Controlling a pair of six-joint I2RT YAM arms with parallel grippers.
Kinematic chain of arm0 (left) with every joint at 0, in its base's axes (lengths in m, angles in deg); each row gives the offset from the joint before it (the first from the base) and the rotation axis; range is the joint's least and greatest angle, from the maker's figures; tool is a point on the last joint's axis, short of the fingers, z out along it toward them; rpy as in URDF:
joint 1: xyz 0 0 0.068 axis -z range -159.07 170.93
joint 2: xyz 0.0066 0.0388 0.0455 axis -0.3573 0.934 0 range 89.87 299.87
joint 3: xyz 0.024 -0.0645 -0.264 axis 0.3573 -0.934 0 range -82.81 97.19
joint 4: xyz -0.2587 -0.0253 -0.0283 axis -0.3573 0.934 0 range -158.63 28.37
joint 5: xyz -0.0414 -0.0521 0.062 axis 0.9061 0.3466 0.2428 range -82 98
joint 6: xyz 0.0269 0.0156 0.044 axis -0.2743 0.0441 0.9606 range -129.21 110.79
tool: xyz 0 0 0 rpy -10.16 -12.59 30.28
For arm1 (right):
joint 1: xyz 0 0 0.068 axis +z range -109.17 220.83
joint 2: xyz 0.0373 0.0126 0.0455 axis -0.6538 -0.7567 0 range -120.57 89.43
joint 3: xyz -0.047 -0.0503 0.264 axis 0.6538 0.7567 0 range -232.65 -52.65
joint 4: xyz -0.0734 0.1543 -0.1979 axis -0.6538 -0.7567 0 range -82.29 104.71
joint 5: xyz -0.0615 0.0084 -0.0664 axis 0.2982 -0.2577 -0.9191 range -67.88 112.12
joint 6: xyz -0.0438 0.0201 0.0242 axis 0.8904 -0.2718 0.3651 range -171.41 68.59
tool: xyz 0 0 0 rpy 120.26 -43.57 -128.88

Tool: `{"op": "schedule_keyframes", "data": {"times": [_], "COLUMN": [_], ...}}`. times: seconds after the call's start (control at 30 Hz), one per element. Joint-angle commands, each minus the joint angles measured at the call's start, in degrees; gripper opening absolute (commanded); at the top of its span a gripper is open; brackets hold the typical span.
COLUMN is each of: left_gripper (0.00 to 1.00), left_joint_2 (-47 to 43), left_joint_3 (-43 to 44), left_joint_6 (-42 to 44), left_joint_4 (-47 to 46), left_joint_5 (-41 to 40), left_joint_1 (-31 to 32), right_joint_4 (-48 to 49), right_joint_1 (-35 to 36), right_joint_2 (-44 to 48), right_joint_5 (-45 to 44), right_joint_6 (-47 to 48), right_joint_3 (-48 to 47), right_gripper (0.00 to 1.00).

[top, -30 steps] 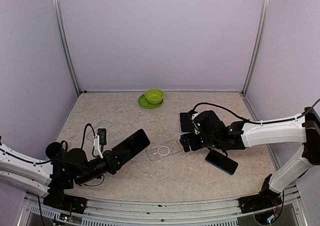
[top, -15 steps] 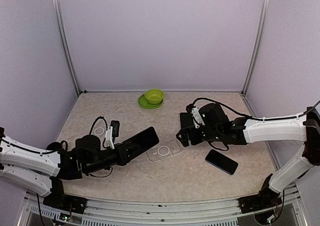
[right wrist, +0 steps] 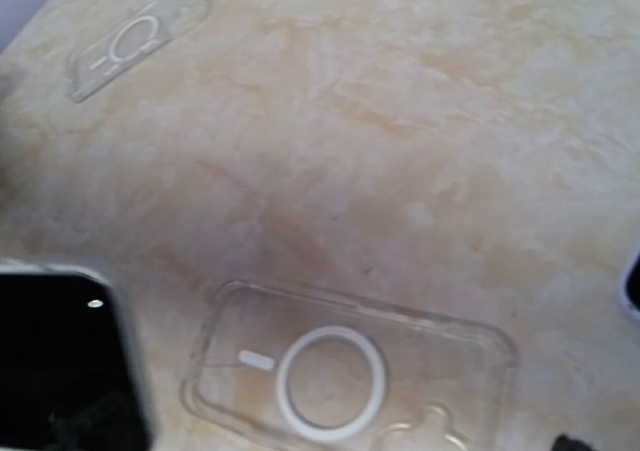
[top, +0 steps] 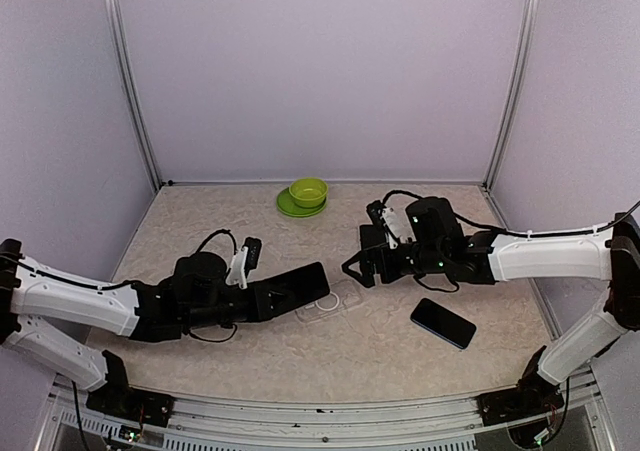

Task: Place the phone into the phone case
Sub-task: Install the phone on the phone case.

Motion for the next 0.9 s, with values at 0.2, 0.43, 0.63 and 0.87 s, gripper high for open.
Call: {"op": "schedule_keyframes", "data": {"times": [0.2,0.43,0.63,0.87], "left_gripper": [0.00,0.00,0.00,0.00], "left_joint_2": [5.08,7.96,9.64,14.96], "left_joint_3": [5.12,5.80,7.65,9.88], "left_joint_6": [-1.02,-1.38,-0.66,-1.10], "left_joint_4": [-1.85,-2.34,-1.38,-1.87], "left_joint_5": [7.52,7.96,9.78,16.13], "left_joint_1": [-1.21,-2.05,-3.83,-6.68], "right_joint_4": [1.17,0.57,0.68,1.82], "right_joint_1": [-0.53,-0.57,-0.95,-1.18], "right_joint_2": [-0.96,-2.44,-4.02,-5.83], "right_joint_5": [1.76,1.82,3.10,4.37], "right_joint_6": [-0.24,-0.57,-0.97,-1.65], "right_joint_3": [-0.01,-0.08,-0.43,-0.52], "right_gripper": [1.00,1.00,1.00,1.00]}}
